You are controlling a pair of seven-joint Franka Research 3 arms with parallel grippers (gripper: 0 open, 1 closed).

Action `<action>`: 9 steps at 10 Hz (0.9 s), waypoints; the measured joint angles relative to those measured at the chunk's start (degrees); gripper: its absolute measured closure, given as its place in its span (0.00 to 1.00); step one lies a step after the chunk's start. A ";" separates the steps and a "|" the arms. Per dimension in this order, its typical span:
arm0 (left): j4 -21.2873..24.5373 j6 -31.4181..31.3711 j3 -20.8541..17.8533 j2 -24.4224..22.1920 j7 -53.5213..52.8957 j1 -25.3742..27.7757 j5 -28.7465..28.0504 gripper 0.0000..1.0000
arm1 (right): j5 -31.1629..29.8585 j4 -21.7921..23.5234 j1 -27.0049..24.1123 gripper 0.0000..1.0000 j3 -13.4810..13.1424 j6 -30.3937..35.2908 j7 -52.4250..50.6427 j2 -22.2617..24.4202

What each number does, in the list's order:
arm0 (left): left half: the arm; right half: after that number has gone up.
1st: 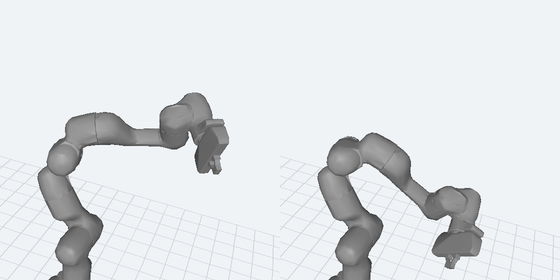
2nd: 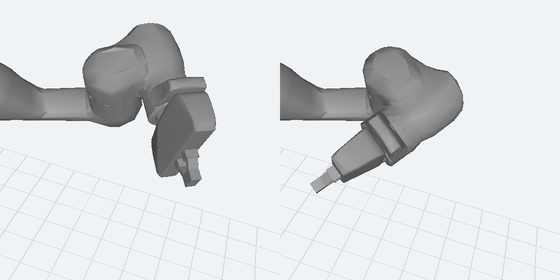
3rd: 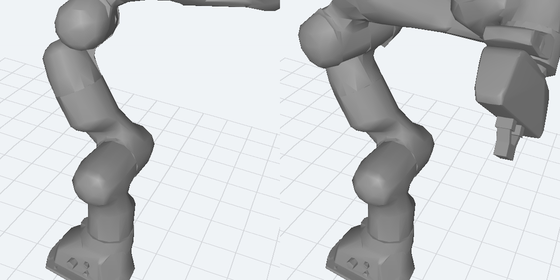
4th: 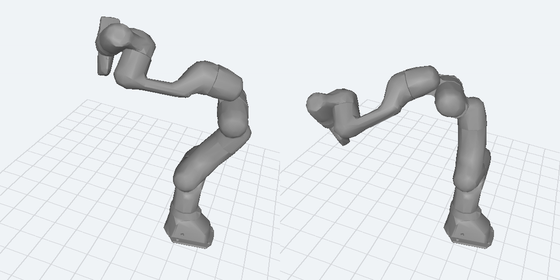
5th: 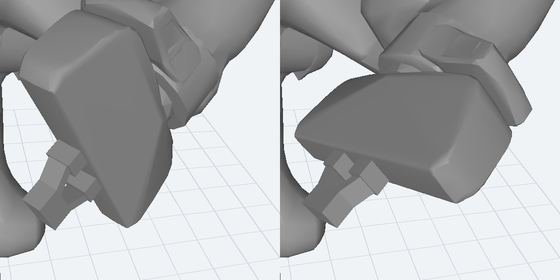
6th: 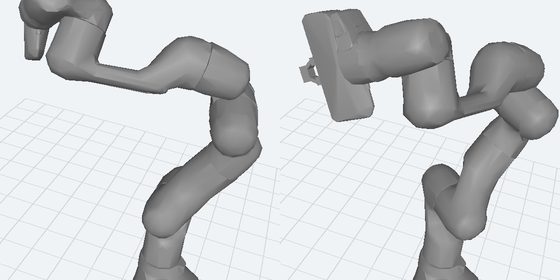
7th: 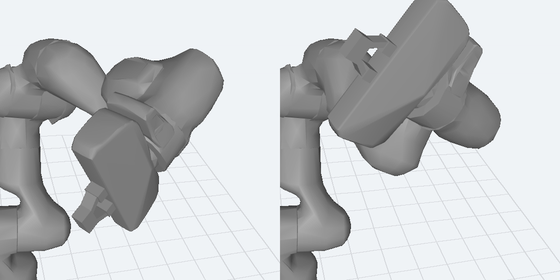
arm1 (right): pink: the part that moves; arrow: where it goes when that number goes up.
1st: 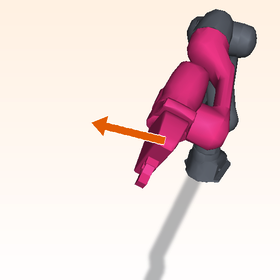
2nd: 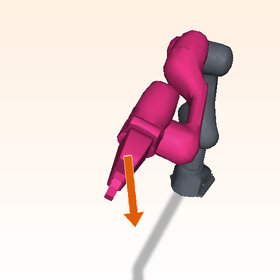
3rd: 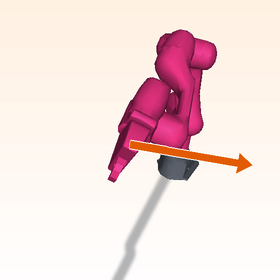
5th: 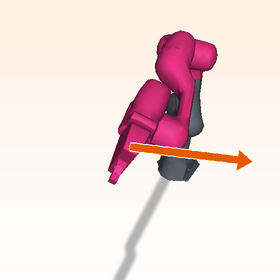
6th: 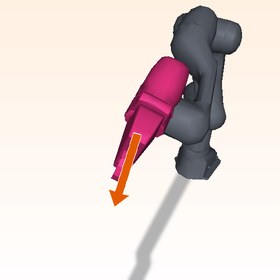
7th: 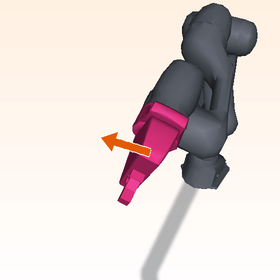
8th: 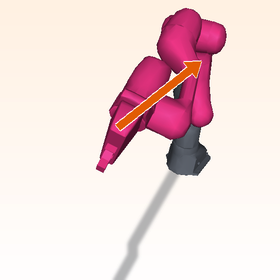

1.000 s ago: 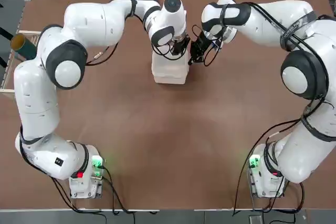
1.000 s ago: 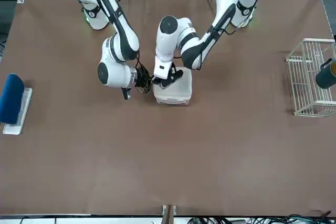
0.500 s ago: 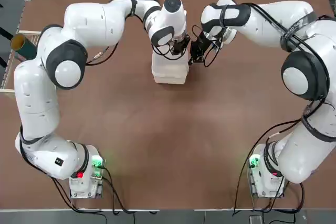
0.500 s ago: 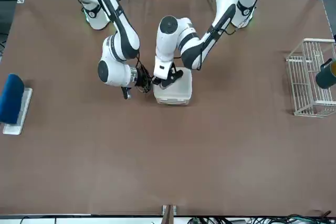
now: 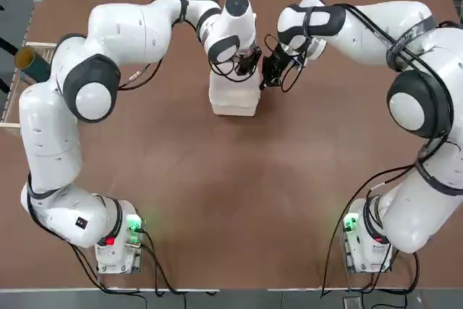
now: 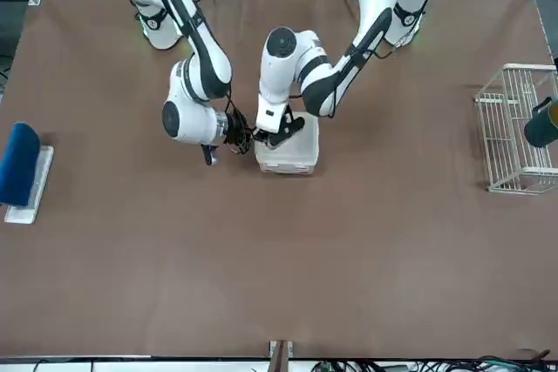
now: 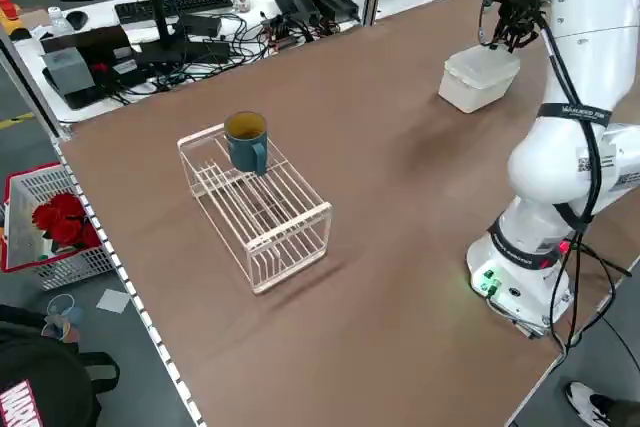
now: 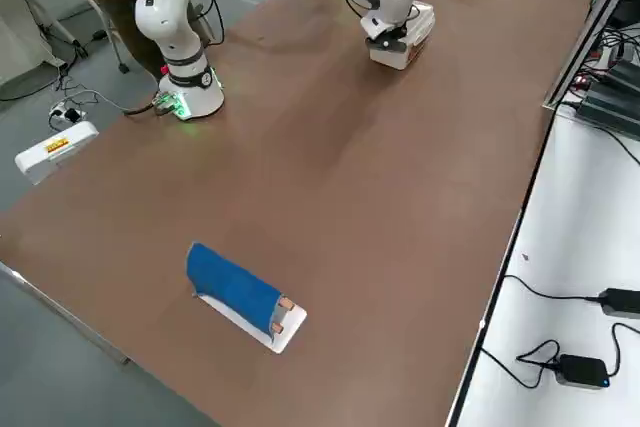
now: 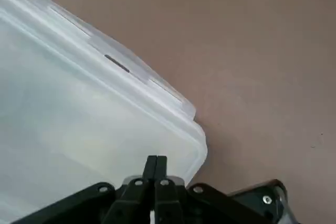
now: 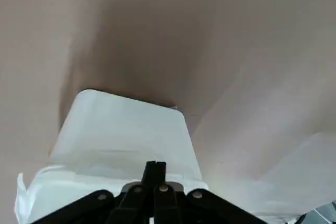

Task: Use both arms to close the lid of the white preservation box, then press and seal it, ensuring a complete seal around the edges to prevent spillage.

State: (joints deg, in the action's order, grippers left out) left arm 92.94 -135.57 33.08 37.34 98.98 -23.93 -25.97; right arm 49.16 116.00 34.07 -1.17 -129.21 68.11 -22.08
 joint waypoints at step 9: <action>-0.03 -0.39 -0.03 0.09 0.01 0.20 0.00 0.99 | 0.13 0.05 0.13 0.99 -0.09 -0.29 -2.13 -0.08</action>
State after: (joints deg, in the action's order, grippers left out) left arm 92.91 -135.96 33.04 37.43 98.99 -23.74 -25.97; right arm 49.28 116.05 34.21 -1.26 -129.50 65.97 -22.16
